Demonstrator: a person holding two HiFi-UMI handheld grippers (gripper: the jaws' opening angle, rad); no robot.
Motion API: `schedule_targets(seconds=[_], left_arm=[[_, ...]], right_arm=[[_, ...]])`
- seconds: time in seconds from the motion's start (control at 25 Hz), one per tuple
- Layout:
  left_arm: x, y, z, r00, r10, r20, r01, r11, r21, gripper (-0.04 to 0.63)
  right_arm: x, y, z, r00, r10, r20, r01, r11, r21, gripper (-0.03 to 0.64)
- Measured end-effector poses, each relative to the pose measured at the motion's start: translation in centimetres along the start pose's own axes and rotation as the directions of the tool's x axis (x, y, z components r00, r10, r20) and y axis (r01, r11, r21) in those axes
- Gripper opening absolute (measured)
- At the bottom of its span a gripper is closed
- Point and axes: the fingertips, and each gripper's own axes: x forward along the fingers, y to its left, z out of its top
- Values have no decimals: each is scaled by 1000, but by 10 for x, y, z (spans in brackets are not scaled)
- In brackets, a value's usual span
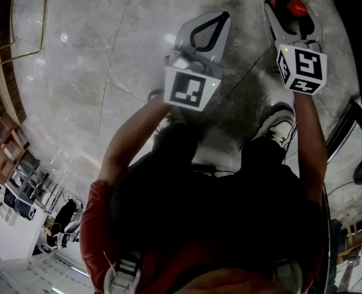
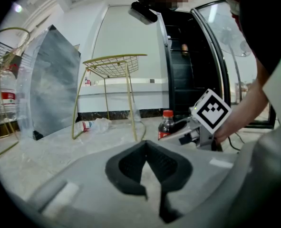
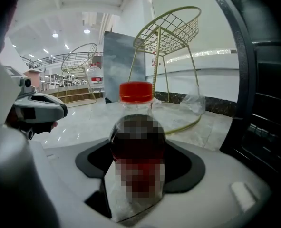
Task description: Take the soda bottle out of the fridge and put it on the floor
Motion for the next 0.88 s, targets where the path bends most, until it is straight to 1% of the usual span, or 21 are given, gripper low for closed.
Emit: schedule_targets(seconds=[0.28, 0.88], left_arm=[[-1, 1, -1, 1000, 5, -8, -5, 1000, 2, -2], [-2, 1, -2, 1000, 6, -13, -6, 1000, 4, -2]], right_arm=[[-2, -1, 2, 999, -10, 44, 10, 1000, 4, 304], [-3, -1, 2, 999, -17, 50, 18, 1000, -2, 304]])
